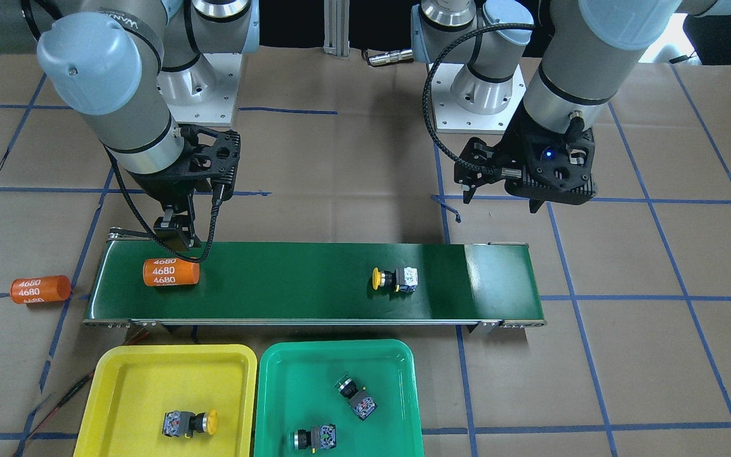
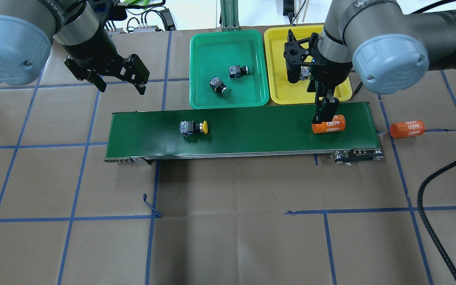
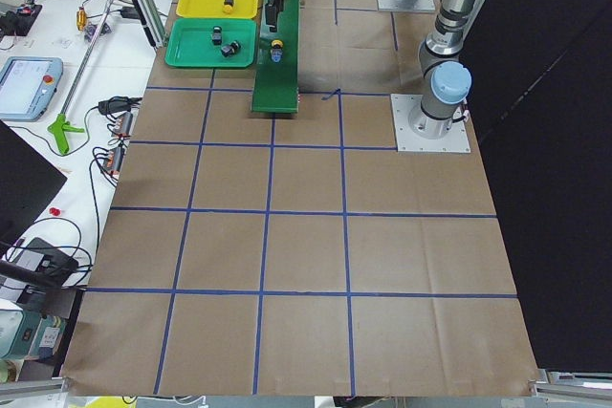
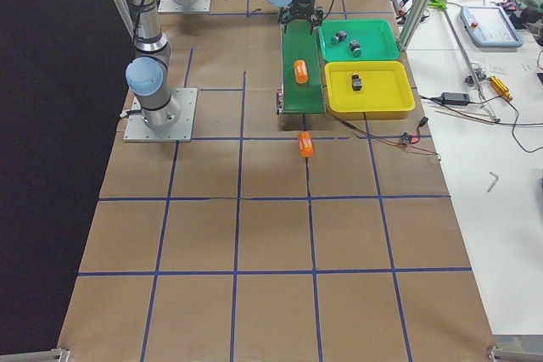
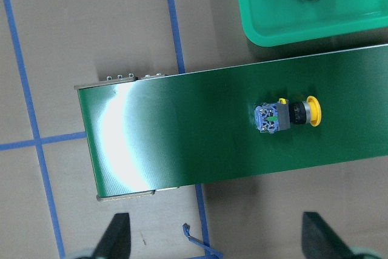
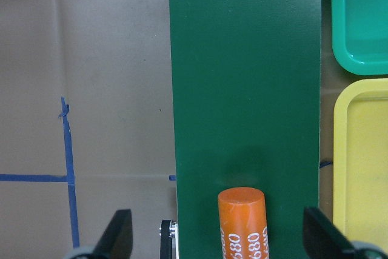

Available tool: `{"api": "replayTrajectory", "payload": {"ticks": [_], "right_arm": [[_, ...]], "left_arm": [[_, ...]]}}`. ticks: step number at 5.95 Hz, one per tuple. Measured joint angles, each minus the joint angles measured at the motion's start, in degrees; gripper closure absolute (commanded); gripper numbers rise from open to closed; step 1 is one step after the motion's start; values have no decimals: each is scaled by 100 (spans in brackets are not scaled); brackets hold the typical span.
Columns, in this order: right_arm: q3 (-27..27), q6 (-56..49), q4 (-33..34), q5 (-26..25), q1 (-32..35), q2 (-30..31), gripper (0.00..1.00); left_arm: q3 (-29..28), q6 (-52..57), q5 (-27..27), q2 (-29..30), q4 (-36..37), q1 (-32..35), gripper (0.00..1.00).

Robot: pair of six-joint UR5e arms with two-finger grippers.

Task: Sort buttons by color to trays
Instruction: 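Raise left gripper away while right gripper waits above the belt, then grasp the yellow-capped button on the belt with the right gripper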

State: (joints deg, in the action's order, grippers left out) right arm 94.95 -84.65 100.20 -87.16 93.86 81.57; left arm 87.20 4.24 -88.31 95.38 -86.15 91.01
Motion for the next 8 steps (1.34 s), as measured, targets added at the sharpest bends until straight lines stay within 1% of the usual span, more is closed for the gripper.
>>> {"api": "replayTrajectory", "payload": {"ticks": [1, 2, 5, 7, 8], "right_arm": [[93, 2, 212, 4, 26, -30, 0], [149, 18, 404, 5, 126, -133, 0], [167, 480, 1097, 4, 580, -534, 0], [147, 868, 1696, 89, 1004, -872, 0], [145, 1047, 1878, 143, 1135, -1026, 0]], "left_arm": [[-152, -376, -29, -6, -81, 124, 1], [-211, -502, -41, -74, -105, 173, 1], [-195, -555, -38, -145, -74, 201, 1], [-197, -554, -22, -163, -69, 193, 1], [-201, -543, -23, -166, -69, 178, 1]]}}
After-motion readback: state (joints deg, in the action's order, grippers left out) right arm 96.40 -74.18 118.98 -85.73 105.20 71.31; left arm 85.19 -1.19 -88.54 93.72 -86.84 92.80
